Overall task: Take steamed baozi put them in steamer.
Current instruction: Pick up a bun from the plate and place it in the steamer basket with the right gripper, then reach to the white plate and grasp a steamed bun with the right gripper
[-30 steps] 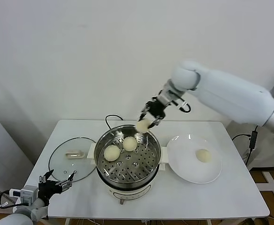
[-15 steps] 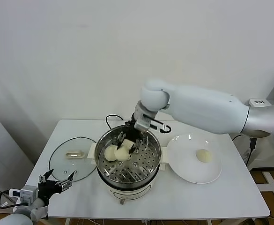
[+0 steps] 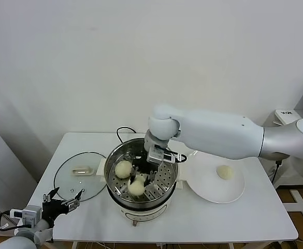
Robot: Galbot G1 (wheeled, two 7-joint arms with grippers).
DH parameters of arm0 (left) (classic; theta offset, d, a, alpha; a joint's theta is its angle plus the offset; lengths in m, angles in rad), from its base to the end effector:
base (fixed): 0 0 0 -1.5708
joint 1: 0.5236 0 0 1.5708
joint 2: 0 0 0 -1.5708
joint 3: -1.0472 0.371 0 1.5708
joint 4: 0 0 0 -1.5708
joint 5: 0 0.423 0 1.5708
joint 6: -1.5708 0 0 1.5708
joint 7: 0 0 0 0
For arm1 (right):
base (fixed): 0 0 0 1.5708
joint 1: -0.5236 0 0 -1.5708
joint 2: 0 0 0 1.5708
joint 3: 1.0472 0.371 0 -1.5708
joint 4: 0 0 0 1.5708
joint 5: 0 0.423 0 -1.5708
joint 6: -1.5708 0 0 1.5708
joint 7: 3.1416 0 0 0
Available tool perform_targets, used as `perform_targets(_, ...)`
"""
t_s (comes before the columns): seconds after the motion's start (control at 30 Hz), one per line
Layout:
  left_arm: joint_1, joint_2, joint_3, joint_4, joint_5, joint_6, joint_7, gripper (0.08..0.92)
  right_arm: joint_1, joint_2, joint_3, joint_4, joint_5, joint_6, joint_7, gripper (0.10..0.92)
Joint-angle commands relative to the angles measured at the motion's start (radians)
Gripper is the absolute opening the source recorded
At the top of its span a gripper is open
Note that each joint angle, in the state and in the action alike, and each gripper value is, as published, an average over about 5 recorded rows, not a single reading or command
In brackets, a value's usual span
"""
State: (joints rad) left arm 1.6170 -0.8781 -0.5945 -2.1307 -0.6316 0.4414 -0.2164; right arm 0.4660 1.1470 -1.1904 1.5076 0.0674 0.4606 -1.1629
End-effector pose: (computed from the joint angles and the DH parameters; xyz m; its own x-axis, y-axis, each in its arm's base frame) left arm 0.2490 0.1130 -0.2740 -0.8704 0.0506 0.4898 0.1082 0.9900 0.0900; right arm 0.5300 0.2173 -0.0909 0.1528 -0.3042 0.9403 -0.0870 -0.9519 -0.2939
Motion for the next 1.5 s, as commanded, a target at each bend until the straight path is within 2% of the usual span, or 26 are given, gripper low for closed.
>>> perform_targets(0.03, 0.000, -0.001, 0.001, 0.000, 0.002, 0.001, -0.001, 0.823, -0.038, 0.010, -0.009, 0.003, -0.054, 0.027, -0.002, 0.450)
perform_targets(0.2, 0.000, -0.001, 0.001, -0.001, 0.002, 0.001, -0.001, 0.823, -0.049, 0.015, -0.003, -0.001, -0.078, 0.046, 0.016, 0.471)
perform_targets(0.47, 0.008, 0.002, -0.009, -0.002, 0.001, 0.000, 0.000, 0.823, -0.025, -0.003, 0.094, -0.048, -0.062, 0.019, 0.013, 0.682)
perform_targets(0.57, 0.006, 0.001, -0.011, -0.002, 0.001, 0.001, 0.000, 0.823, 0.005, -0.037, 0.161, -0.106, -0.028, -0.032, 0.015, 0.765)
perform_targets(0.67, -0.002, -0.004, -0.012, -0.004, -0.003, 0.002, 0.000, 0.823, 0.053, -0.103, 0.189, -0.182, 0.012, -0.104, 0.019, 0.812)
perform_targets(0.9, -0.009, -0.006, -0.011, -0.002, -0.007, 0.002, 0.000, 0.823, 0.096, -0.263, 0.216, -0.354, 0.010, -0.240, -0.035, 0.823)
perform_targets(1.13, -0.018, -0.008, -0.003, -0.003, -0.007, 0.006, -0.002, 0.823, 0.045, -0.415, 0.202, -0.471, -0.011, -0.295, -0.090, 0.823)
perform_targets(1.3, -0.020, -0.007, -0.001, -0.006, -0.007, 0.010, -0.003, 0.823, -0.078, -0.467, 0.255, -0.542, -0.060, -0.290, -0.086, 0.823)
perform_targets(1.5, -0.019, -0.001, 0.001, -0.008, -0.008, 0.011, -0.003, 0.823, -0.236, -0.460, 0.347, -0.614, -0.116, -0.266, -0.071, 0.823)
